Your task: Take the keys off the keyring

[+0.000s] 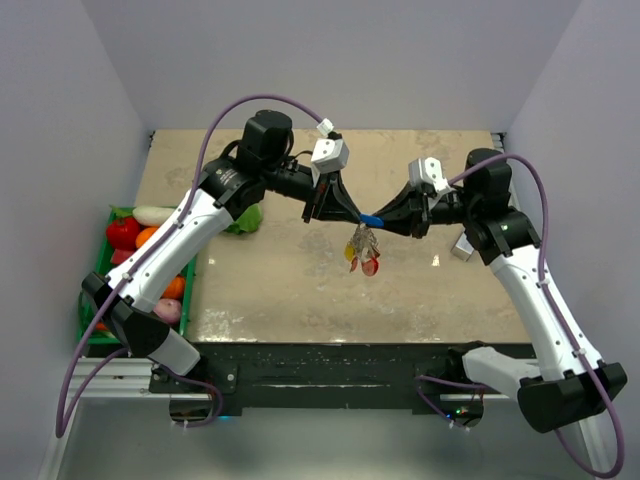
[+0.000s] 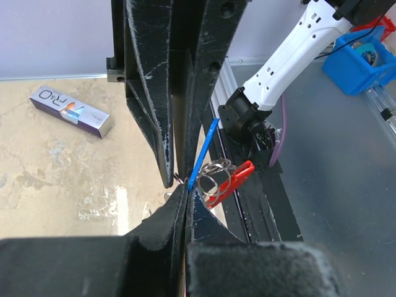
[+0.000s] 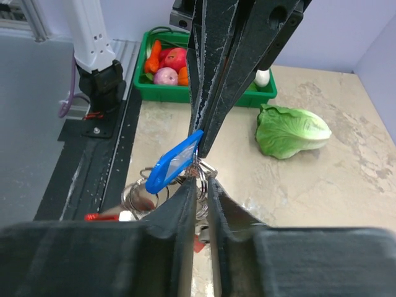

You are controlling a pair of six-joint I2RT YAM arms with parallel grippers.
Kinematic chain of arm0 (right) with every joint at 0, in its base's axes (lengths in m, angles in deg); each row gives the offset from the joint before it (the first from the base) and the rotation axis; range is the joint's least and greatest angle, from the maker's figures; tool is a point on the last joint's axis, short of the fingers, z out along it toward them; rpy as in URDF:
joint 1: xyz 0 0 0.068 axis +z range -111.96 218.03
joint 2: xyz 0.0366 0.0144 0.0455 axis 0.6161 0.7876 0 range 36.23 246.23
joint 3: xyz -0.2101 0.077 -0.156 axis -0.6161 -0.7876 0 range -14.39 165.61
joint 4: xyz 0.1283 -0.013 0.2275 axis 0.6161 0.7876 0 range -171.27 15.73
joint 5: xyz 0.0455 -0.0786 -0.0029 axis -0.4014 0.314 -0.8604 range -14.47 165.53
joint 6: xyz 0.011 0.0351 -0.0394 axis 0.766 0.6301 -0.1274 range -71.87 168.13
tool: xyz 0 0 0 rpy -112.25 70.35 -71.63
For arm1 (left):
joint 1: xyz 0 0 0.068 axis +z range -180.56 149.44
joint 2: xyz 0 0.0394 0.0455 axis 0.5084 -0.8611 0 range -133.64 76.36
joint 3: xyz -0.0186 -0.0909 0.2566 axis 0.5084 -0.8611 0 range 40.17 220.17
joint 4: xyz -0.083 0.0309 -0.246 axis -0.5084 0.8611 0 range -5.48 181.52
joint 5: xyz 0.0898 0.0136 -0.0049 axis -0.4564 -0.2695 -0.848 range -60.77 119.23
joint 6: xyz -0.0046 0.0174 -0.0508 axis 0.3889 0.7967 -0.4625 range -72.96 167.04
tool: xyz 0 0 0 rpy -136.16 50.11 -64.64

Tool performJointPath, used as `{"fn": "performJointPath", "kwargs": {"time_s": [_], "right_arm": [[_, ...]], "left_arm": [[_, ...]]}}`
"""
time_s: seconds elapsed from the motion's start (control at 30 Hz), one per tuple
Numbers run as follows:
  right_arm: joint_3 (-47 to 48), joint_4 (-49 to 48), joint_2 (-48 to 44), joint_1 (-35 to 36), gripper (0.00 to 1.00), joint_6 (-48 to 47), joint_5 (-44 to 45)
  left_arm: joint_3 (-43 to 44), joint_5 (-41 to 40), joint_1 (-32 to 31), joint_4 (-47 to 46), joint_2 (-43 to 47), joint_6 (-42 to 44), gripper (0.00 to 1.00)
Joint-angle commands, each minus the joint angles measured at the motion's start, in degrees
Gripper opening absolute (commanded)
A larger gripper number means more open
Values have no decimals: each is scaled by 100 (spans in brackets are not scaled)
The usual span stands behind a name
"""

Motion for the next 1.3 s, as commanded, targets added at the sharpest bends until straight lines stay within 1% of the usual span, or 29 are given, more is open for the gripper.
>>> {"fn": "performJointPath", "kwargs": {"time_s": [0.0,0.03,0.07,0.23,0.33,0.43,0.47,0.53,0.57,0.6,0.63,0.67,0.7,0.77,0.83,0.87,0.93,0.97,1.1,1.27], "right_arm": [[162,-136,48,40,5,69,-294],[153,-197,48,49,1,122,-346],[135,-354,39,49,0,262,-373],[-84,-882,-110,49,0,763,-364],[-322,-1453,-259,-30,0,1281,-268],[-576,-2217,-374,-197,0,2027,-364],[-725,-2759,-400,-232,0,2543,-382],[-875,-3341,-401,-294,0,3082,-338],[-954,-4058,-392,-302,0,3380,-312],[-1138,-4526,-357,-346,0,4149,-277],[-1253,-5070,-339,-364,0,4635,-215],[-1358,-6250,-313,-399,0,5145,-163],[-1551,-6784,-226,-460,0,6063,-101],[-1623,-7577,-146,-478,0,6624,48],[-1640,-7686,-93,-487,0,6863,119],[-1658,-7877,-93,-487,0,6942,206],[-1728,-8203,-75,-496,0,7389,277],[-1754,-8518,-75,-496,0,7670,382],[-1781,-9003,-49,-531,0,8206,672],[-1763,-9171,39,-540,0,8410,892]], "left_arm": [[236,165,25,-242,220,38,0],[236,165,25,-242,220,38,0],[236,165,25,-242,211,38,0],[245,165,16,-234,220,46,0],[289,104,25,-155,255,134,0],[359,60,42,-41,290,240,0],[376,51,42,-40,308,257,0],[412,77,51,-23,308,257,0],[420,78,60,-23,308,249,0],[421,86,51,-23,317,257,0],[421,104,60,-14,325,266,0],[421,104,60,-5,325,275,0],[429,104,60,-5,325,292,0],[438,113,60,4,334,310,0],[464,113,60,12,326,336,0],[482,113,60,21,325,345,0],[526,87,69,30,308,380,0],[543,69,69,30,299,398,0],[587,-45,69,4,238,451,0],[596,-10,51,-146,132,363,0]]}}
